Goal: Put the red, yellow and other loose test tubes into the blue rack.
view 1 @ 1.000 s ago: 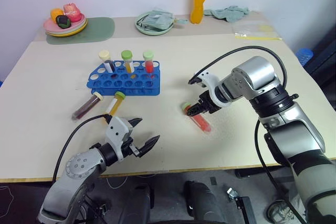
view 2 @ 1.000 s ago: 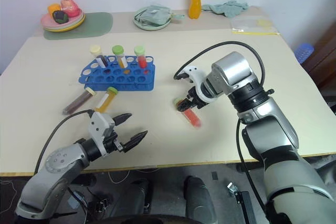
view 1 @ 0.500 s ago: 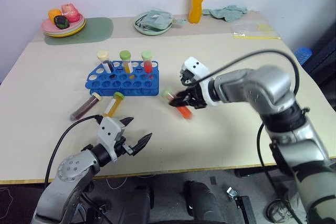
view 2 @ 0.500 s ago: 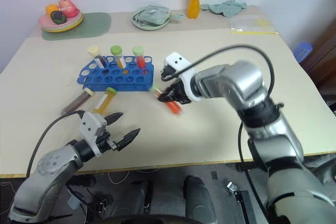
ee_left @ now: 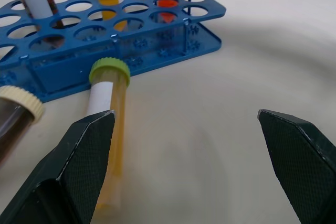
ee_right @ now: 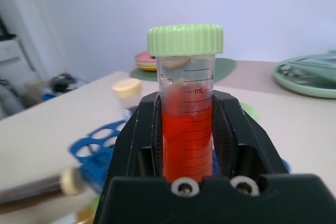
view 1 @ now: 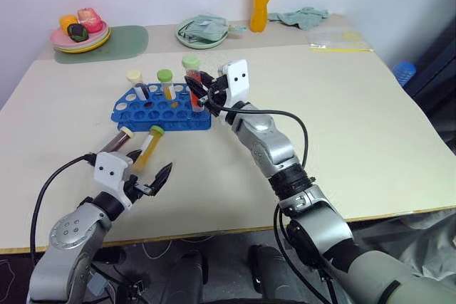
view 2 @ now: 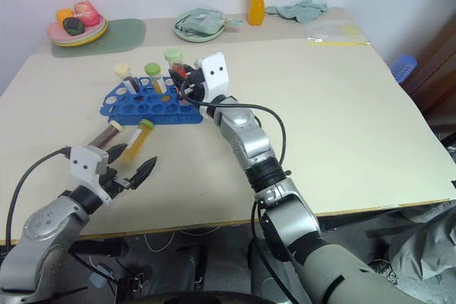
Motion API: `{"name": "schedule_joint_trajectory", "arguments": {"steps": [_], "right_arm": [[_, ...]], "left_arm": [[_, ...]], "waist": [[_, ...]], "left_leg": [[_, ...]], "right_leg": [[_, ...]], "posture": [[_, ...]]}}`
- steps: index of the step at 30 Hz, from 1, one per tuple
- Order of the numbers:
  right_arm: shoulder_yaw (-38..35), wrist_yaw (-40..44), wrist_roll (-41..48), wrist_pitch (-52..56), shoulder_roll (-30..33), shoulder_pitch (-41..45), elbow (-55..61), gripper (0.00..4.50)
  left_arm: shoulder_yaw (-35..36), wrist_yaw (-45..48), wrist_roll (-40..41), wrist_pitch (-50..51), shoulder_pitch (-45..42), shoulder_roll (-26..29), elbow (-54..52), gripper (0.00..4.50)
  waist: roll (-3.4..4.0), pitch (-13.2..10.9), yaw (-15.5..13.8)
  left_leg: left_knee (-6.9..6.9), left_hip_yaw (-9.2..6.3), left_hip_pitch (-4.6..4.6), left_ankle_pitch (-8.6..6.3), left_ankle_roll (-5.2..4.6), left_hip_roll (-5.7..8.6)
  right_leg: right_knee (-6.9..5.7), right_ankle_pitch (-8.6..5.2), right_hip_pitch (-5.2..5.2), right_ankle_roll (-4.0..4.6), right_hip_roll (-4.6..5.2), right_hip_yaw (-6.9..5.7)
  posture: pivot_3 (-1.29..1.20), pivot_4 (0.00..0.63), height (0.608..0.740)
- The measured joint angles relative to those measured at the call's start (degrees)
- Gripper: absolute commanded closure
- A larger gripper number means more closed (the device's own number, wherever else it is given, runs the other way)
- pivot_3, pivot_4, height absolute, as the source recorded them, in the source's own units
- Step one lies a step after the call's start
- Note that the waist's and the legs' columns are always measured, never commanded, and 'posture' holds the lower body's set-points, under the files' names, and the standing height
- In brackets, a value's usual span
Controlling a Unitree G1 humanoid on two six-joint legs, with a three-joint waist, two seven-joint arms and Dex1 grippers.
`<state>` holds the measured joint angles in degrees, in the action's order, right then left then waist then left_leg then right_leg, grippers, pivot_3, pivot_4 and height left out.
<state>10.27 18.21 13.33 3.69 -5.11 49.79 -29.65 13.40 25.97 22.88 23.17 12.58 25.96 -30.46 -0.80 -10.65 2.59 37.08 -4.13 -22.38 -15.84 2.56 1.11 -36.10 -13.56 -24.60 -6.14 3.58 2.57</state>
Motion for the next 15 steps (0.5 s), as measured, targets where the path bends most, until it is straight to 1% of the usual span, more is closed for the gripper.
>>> {"name": "schedule_joint_trajectory", "arguments": {"steps": [7,15], "right_arm": [[-0.10,0.96,-3.87,-5.50,-2.25,0.27,-6.93,3.40],[-1.36,-0.28,-7.15,-11.05,-3.93,3.43,-14.75,3.40]], "left_arm": [[0.94,-0.54,0.32,0.10,-0.16,-0.16,-0.01,0.00],[0.44,-2.36,0.38,2.13,-2.11,-0.35,-1.40,0.00]], "waist": [[0.02,-0.01,0.04],[0.02,-0.01,0.03]], "left_leg": [[0.00,0.01,0.00,0.00,0.00,0.00],[0.00,-0.01,0.00,0.02,0.03,0.00]], "right_leg": [[-0.02,0.00,-0.02,0.00,0.00,0.01],[-0.03,0.00,-0.02,0.01,0.00,0.01]], "posture": [[0.00,0.150,0.740],[0.00,0.150,0.740]]}}
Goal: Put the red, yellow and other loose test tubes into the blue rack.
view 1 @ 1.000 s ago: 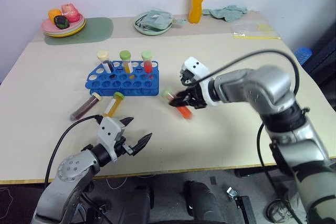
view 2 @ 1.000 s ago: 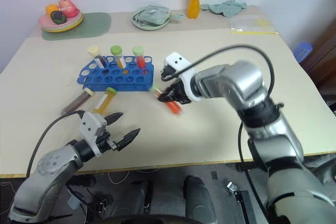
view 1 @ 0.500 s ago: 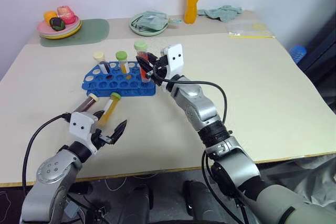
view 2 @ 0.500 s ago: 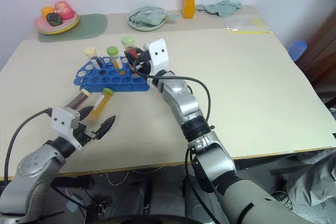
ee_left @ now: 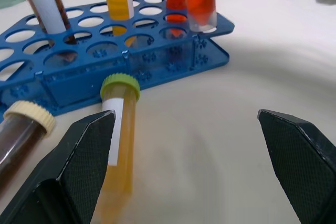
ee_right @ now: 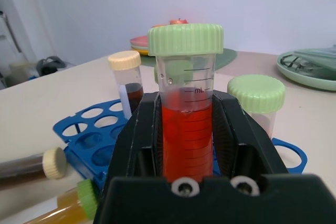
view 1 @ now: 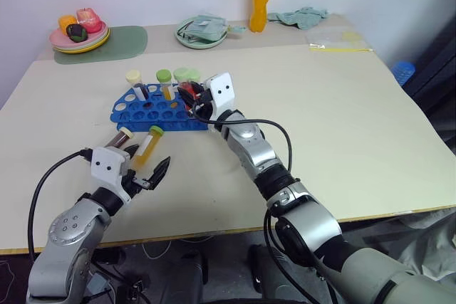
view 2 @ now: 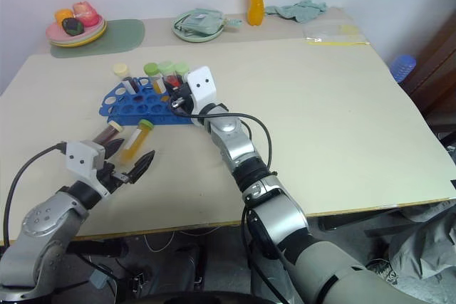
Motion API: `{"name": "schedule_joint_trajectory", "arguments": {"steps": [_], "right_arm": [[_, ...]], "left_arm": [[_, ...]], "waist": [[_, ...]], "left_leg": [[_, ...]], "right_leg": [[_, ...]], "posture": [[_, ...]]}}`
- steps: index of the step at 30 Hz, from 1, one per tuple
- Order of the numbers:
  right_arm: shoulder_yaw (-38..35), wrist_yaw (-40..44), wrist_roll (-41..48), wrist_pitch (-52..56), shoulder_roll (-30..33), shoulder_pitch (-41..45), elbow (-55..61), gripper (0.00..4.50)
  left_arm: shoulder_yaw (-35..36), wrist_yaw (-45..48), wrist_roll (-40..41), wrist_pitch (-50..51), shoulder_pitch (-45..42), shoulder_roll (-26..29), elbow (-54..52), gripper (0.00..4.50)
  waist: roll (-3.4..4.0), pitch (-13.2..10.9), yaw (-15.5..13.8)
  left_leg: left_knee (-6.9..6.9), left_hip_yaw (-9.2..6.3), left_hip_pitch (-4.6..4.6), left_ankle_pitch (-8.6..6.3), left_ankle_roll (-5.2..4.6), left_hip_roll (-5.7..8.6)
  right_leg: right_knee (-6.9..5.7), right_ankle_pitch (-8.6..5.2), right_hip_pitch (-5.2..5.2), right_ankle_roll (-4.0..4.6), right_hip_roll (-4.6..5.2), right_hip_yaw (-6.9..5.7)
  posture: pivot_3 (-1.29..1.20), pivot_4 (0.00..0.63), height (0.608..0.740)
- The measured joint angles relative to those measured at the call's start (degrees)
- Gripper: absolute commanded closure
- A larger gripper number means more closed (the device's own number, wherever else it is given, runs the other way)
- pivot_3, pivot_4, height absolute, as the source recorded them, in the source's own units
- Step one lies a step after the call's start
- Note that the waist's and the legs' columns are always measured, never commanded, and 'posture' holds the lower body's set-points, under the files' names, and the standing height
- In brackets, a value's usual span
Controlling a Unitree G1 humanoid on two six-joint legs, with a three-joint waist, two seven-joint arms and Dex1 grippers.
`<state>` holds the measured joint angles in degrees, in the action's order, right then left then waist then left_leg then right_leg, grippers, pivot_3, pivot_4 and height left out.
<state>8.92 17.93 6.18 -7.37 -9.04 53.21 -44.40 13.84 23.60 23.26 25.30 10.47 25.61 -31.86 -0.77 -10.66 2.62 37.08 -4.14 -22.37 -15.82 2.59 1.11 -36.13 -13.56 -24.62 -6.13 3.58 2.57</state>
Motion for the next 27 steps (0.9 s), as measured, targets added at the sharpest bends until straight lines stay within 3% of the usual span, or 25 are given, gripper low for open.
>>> {"name": "schedule_joint_trajectory", "arguments": {"steps": [11,12,13,17,18,22,27], "right_arm": [[-0.87,-1.04,-2.79,-6.25,-0.40,1.10,-6.99,3.40],[-1.01,-0.34,-2.73,-6.42,-0.39,1.07,-7.03,2.61],[-1.22,0.37,-2.64,-6.50,-0.39,0.99,-7.03,2.39],[-1.59,2.86,-2.54,-7.40,-0.17,0.06,-6.33,0.33],[-1.59,3.11,-2.58,-7.73,-0.07,-0.24,-5.61,0.03],[-0.42,5.94,-2.71,-7.67,1.43,-3.69,3.80,0.03],[1.05,11.37,-2.34,-1.90,6.65,-9.72,17.84,0.03]], "left_arm": [[-0.80,-2.96,1.27,6.59,-3.03,0.05,-4.79,0.00],[-0.80,-3.25,1.33,7.23,-3.24,0.05,-4.96,0.00],[-0.77,-3.59,1.64,7.98,-3.54,0.05,-5.13,0.00],[-0.43,-5.36,3.29,11.88,-4.71,0.32,-6.42,0.00],[0.04,-5.71,3.73,12.86,-4.88,0.42,-6.71,0.00],[3.20,-8.59,6.72,21.43,-9.23,2.71,-6.72,0.00],[3.20,-11.15,8.02,40.48,-20.59,13.86,-6.27,0.00]], "waist": [[0.00,0.00,-0.06],[0.00,0.00,-0.03],[0.00,0.00,-0.02],[0.01,0.00,0.02],[0.01,0.00,0.03],[0.00,0.00,-0.09],[0.01,-0.02,-0.32]], "left_leg": [[0.02,-0.10,0.01,0.03,0.05,0.02],[0.02,-0.12,0.01,0.03,0.05,0.02],[0.02,-0.15,0.01,0.03,0.05,0.02],[0.01,-0.27,0.01,0.03,0.05,0.02],[0.01,-0.28,0.01,0.03,0.06,0.02],[0.02,-0.36,0.00,0.06,0.10,0.03],[0.04,-0.42,0.00,0.09,0.15,0.10]], "right_leg": [[-0.02,0.00,0.03,0.00,-0.01,-0.01],[-0.02,0.00,0.03,0.00,-0.01,-0.01],[-0.03,0.00,0.03,0.00,-0.02,-0.01],[-0.03,0.00,0.03,0.00,-0.02,-0.01],[-0.03,0.00,0.03,0.00,-0.02,-0.01],[-0.08,0.00,0.03,0.00,-0.03,-0.06],[-0.08,0.00,0.10,-0.01,-0.02,-0.13]], "posture": [[0.00,0.150,0.740],[0.00,0.150,0.740],[0.00,0.150,0.740],[0.00,0.150,0.740],[0.00,0.150,0.740],[0.00,0.150,0.740],[0.00,0.150,0.740]]}}
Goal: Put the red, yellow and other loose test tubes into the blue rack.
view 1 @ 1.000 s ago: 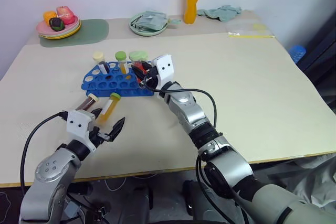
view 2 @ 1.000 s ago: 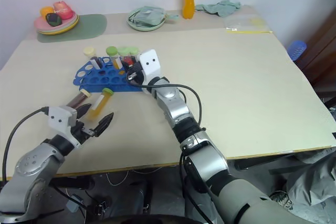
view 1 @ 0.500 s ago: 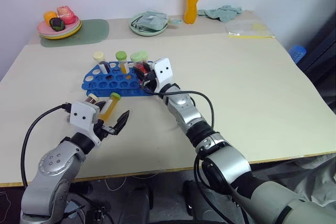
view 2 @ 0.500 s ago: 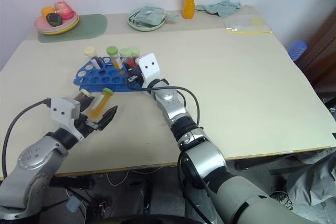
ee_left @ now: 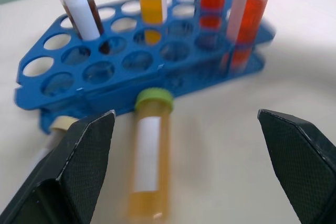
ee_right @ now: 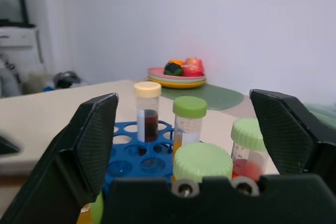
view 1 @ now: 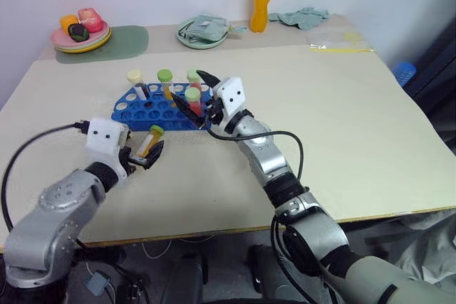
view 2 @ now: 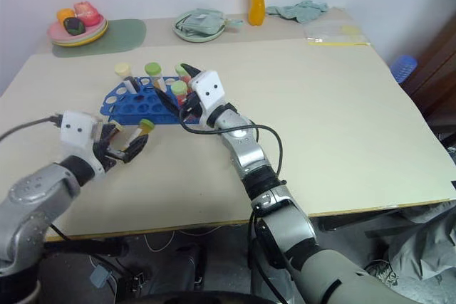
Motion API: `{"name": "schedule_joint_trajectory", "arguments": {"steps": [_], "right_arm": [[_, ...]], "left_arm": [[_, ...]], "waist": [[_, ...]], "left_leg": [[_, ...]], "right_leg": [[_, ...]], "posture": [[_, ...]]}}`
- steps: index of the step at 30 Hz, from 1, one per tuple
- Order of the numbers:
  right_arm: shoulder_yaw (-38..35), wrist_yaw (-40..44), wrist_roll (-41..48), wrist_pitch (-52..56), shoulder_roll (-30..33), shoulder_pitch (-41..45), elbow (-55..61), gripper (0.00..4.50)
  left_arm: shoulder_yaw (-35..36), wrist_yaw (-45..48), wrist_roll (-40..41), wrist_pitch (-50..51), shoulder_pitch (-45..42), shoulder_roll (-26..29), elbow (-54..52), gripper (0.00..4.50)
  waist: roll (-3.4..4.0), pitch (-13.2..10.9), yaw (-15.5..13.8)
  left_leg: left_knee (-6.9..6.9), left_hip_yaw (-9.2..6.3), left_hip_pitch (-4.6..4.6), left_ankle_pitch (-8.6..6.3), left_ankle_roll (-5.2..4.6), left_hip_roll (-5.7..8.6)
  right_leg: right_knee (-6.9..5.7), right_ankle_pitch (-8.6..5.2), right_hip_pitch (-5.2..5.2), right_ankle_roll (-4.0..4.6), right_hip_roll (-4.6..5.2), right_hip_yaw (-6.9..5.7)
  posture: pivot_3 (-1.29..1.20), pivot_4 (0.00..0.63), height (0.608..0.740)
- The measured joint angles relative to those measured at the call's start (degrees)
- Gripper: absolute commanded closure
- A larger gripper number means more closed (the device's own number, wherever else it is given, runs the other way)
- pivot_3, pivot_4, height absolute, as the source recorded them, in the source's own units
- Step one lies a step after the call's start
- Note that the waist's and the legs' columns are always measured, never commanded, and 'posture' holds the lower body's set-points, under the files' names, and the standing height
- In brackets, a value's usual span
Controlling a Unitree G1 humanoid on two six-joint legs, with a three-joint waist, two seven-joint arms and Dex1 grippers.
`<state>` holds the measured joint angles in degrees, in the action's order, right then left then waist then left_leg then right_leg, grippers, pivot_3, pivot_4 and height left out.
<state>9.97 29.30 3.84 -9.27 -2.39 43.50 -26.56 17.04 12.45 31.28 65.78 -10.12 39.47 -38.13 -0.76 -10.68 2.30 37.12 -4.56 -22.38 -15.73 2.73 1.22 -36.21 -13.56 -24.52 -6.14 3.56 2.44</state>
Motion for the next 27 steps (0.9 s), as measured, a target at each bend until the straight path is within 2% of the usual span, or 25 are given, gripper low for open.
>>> {"name": "schedule_joint_trajectory", "arguments": {"steps": [2,3,6,8,11,15,21,23,25,27], "right_arm": [[0.02,2.04,0.71,2.67,2.56,-1.60,3.86,0.03],[0.01,3.17,1.07,4.12,3.90,-2.40,5.92,0.03],[0.05,5.99,2.14,7.25,7.01,-4.40,10.83,0.03],[0.35,8.38,2.71,9.18,9.30,-6.24,13.94,0.03],[1.36,10.57,3.39,11.68,10.57,-8.33,17.49,0.03],[2.38,12.05,3.81,13.64,11.60,-10.25,20.96,0.03],[4.15,13.14,4.02,16.31,12.59,-13.36,25.49,0.03],[4.50,13.08,4.01,16.57,12.58,-13.89,26.59,0.00],[4.63,12.91,3.99,16.81,12.56,-14.09,27.18,0.00],[4.77,12.61,3.96,17.05,12.59,-14.50,27.79,0.00]], "left_arm": [[1.50,0.40,2.29,10.53,-7.33,1.71,2.59,0.00],[0.68,1.83,4.21,17.14,-11.66,4.64,5.63,0.00],[-5.06,4.52,7.60,25.05,-19.21,12.69,14.18,0.00],[-9.94,6.20,9.76,26.25,-24.50,15.42,20.94,0.00],[-18.39,6.94,10.50,26.25,-31.57,16.29,29.75,0.00],[-25.72,7.97,9.99,26.26,-37.64,16.04,37.57,0.00],[-35.10,10.16,5.56,26.23,-44.79,11.72,45.31,0.00],[-36.61,10.67,3.87,26.24,-45.87,8.74,48.23,0.52],[-36.72,11.14,2.89,26.25,-46.34,6.97,50.11,1.24],[-36.74,11.23,1.63,26.24,-46.59,6.12,51.14,2.20]], "waist": [[-0.02,0.01,0.19],[-0.05,0.01,0.33],[0.00,-0.03,1.05],[0.01,-0.04,1.28],[0.00,-0.03,1.58],[-0.02,-0.04,1.59],[-0.02,-0.04,0.86],[-0.04,-0.05,0.59],[-0.04,-0.05,0.51],[-0.05,-0.05,0.42]], "left_leg": [[0.02,0.00,0.03,0.00,0.00,0.00],[0.02,0.03,0.03,0.00,0.00,-0.02],[-0.06,0.02,0.09,0.02,0.04,-0.06],[-0.10,0.01,0.08,0.04,0.06,-0.07],[-0.08,-0.01,0.06,0.06,0.10,-0.07],[-0.07,0.03,-0.01,0.09,0.15,-0.06],[-0.01,0.18,-0.02,0.10,0.17,-0.03],[0.00,0.18,-0.03,0.10,0.17,-0.03],[0.01,0.19,-0.03,0.10,0.17,-0.04],[0.00,0.18,-0.03,0.10,0.17,-0.04]], "right_leg": [[0.00,0.00,0.06,-0.01,-0.02,-0.03],[-0.02,0.00,0.05,-0.01,-0.06,-0.04],[-0.04,-0.02,0.00,0.01,-0.13,-0.01],[-0.02,-0.02,-0.01,0.01,-0.12,0.00],[-0.03,-0.02,-0.04,0.00,-0.10,0.05],[-0.05,-0.02,-0.12,0.01,-0.10,0.07],[-0.05,-0.02,-0.11,0.00,-0.07,0.07],[-0.05,-0.02,-0.11,0.00,-0.09,0.07],[-0.06,-0.02,-0.12,0.00,-0.09,0.08],[-0.06,-0.02,-0.12,0.00,-0.09,0.08]], "posture": [[0.00,0.150,0.740],[0.00,0.150,0.740],[0.00,0.150,0.740],[0.00,0.150,0.740],[0.00,0.150,0.740],[0.00,0.150,0.740],[0.00,0.150,0.740],[0.00,0.150,0.740],[0.00,0.150,0.740],[0.00,0.150,0.740]]}}
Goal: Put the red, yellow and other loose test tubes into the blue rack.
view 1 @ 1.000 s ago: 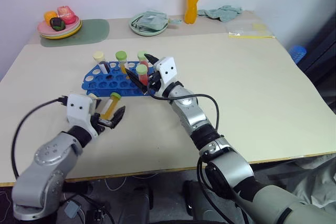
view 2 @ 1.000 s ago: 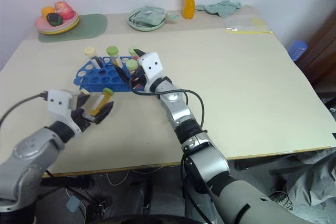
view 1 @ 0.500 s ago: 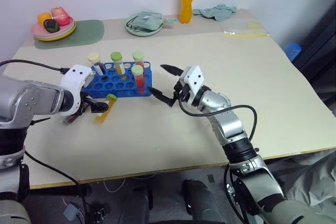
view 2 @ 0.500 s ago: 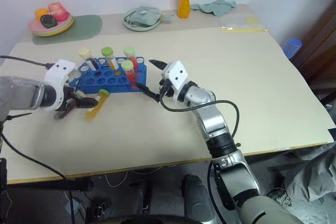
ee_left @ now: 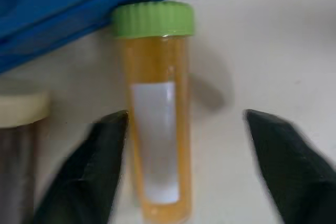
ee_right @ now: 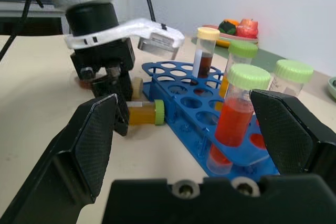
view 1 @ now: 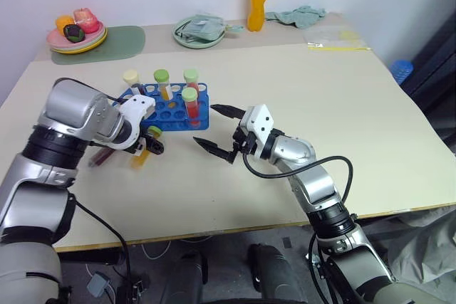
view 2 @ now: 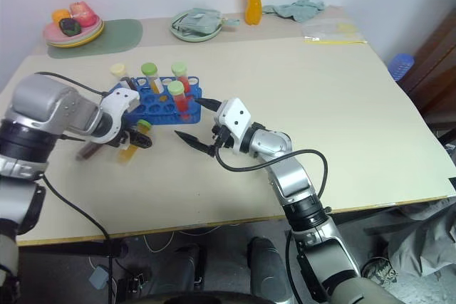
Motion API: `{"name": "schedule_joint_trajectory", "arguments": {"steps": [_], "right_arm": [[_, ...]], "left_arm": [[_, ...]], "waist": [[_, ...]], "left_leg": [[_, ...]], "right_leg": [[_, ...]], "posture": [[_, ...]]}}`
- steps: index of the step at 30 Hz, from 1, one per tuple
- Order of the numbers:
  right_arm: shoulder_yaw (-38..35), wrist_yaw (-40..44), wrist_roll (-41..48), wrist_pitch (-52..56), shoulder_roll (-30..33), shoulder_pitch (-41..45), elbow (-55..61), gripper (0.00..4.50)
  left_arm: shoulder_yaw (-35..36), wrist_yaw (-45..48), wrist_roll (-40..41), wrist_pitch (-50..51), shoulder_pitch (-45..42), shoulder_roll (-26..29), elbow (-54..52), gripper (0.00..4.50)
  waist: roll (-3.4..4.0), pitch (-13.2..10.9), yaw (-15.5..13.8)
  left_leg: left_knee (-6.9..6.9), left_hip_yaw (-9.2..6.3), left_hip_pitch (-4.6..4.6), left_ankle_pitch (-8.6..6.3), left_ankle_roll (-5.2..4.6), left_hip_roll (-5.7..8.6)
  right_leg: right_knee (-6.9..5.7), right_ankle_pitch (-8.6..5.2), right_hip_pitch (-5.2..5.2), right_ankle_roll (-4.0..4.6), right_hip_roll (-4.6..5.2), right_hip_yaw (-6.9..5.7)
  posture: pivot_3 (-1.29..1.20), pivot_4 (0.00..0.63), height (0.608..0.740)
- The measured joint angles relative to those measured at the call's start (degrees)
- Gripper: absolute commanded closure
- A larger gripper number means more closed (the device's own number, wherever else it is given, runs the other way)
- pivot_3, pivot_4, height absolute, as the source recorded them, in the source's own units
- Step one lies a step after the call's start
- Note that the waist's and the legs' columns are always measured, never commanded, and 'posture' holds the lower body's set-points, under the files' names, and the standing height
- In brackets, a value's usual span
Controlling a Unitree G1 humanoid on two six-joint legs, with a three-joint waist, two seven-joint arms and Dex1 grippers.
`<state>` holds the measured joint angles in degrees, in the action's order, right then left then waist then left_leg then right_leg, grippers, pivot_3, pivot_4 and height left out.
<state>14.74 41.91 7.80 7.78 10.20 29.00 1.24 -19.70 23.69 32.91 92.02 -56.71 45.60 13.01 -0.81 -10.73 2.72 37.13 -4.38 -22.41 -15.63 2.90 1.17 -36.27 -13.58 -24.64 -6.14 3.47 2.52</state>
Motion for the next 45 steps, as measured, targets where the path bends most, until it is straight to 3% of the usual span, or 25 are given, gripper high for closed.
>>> {"name": "schedule_joint_trajectory", "arguments": {"steps": [3,6,9,11,13,16,19,24,27,31,34,45], "right_arm": [[0.31,-0.35,-0.04,0.67,0.03,-0.81,0.96,0.00],[0.53,-0.72,-0.04,1.48,0.16,-1.10,1.63,0.00],[0.60,-0.96,-0.04,1.98,0.67,-1.57,2.48,0.00],[0.43,-1.03,-0.03,2.12,1.36,-1.96,3.21,0.00],[0.27,-1.10,0.02,2.53,1.93,-2.17,3.63,0.00],[0.10,-1.31,0.04,3.18,2.21,-2.55,3.68,0.00],[0.18,-1.85,0.02,3.34,2.09,-2.85,3.65,0.00],[0.27,-2.75,-0.29,3.52,2.02,-3.31,1.80,0.00],[0.53,-3.30,-0.37,3.47,1.55,-3.38,0.47,0.00],[0.52,-3.68,-0.44,3.47,1.36,-3.32,0.37,0.00],[0.25,-4.45,-0.68,3.64,1.69,-3.42,0.41,0.00],[-0.47,-6.66,-0.72,4.38,1.77,-4.41,1.05,0.00]], "left_arm": [[0.00,0.32,-0.99,0.01,-0.01,-0.12,0.42,3.68],[0.00,1.82,-0.98,0.01,0.49,1.89,-1.39,3.80],[1.63,5.77,1.34,-0.90,5.07,9.21,-11.44,3.80],[4.42,9.40,3.06,-3.78,11.18,14.57,-19.78,3.80],[13.14,10.85,3.94,-9.01,19.68,15.52,-27.03,3.80],[29.67,4.88,2.25,-19.64,30.95,4.85,-36.43,3.80],[36.97,-7.09,-3.87,-31.78,36.08,-9.45,-43.42,3.80],[31.62,-23.15,-18.33,-48.79,38.40,-22.96,-43.73,3.80],[24.39,-29.01,-27.06,-63.03,36.24,-29.14,-34.64,3.80],[20.12,-31.27,-32.08,-77.42,33.01,-34.19,-20.37,3.80],[19.33,-30.77,-33.48,-84.13,32.26,-35.05,-13.98,3.80],[19.56,-28.80,-33.45,-86.02,30.11,-37.30,-7.57,3.80]], "waist": [[0.00,0.00,-0.13],[-0.01,-0.01,-0.07],[-0.01,-0.01,0.08],[-0.01,-0.01,0.32],[-0.01,-0.01,-0.02],[-0.07,0.01,-0.91],[-0.14,0.03,-1.98],[-0.35,0.13,-2.32],[-0.34,0.15,-2.28],[-0.33,0.15,-1.85],[-0.33,0.15,-1.71],[-0.33,0.15,-1.95]], "left_leg": [[0.01,0.00,0.00,0.01,0.01,0.00],[0.00,0.00,0.00,0.01,0.02,0.00],[-0.04,-0.03,-0.02,0.02,0.04,-0.03],[-0.07,-0.06,-0.02,0.13,0.23,-0.03],[-0.06,-0.04,-0.02,0.10,0.18,-0.04],[0.03,-0.08,-0.05,0.03,0.06,-0.03],[0.11,-0.03,0.01,0.03,0.06,0.03],[0.12,-0.02,0.02,0.03,0.07,0.08],[0.12,0.02,0.03,0.04,0.07,0.08],[0.11,0.07,0.04,0.04,0.07,0.04],[0.06,0.08,0.04,0.04,0.06,0.02],[0.11,0.07,0.03,0.04,0.06,0.03]], "right_leg": [[0.00,0.00,0.00,0.00,0.01,0.00],[-0.01,0.00,-0.01,0.00,0.01,0.01],[-0.02,0.00,-0.08,0.00,0.02,0.07],[-0.03,0.00,-0.12,0.00,0.06,0.13],[-0.02,0.00,-0.12,0.00,0.09,0.13],[0.05,0.02,0.01,0.01,0.13,-0.02],[0.09,0.06,0.14,0.02,0.17,-0.03],[0.09,0.08,0.18,-0.01,0.16,-0.05],[0.08,0.09,0.17,0.00,0.14,-0.05],[0.08,0.09,0.14,-0.01,0.12,-0.03],[0.07,0.09,0.08,0.00,0.09,-0.03],[0.06,0.09,0.13,-0.01,0.10,-0.03]], "posture": [[0.00,0.150,0.740],[0.00,0.150,0.740],[0.00,0.150,0.740],[0.00,0.150,0.740],[0.00,0.150,0.740],[0.00,0.150,0.740],[0.00,0.150,0.740],[0.00,0.150,0.740],[0.00,0.150,0.740],[0.00,0.150,0.740],[0.00,0.150,0.740],[0.00,0.150,0.740]]}}
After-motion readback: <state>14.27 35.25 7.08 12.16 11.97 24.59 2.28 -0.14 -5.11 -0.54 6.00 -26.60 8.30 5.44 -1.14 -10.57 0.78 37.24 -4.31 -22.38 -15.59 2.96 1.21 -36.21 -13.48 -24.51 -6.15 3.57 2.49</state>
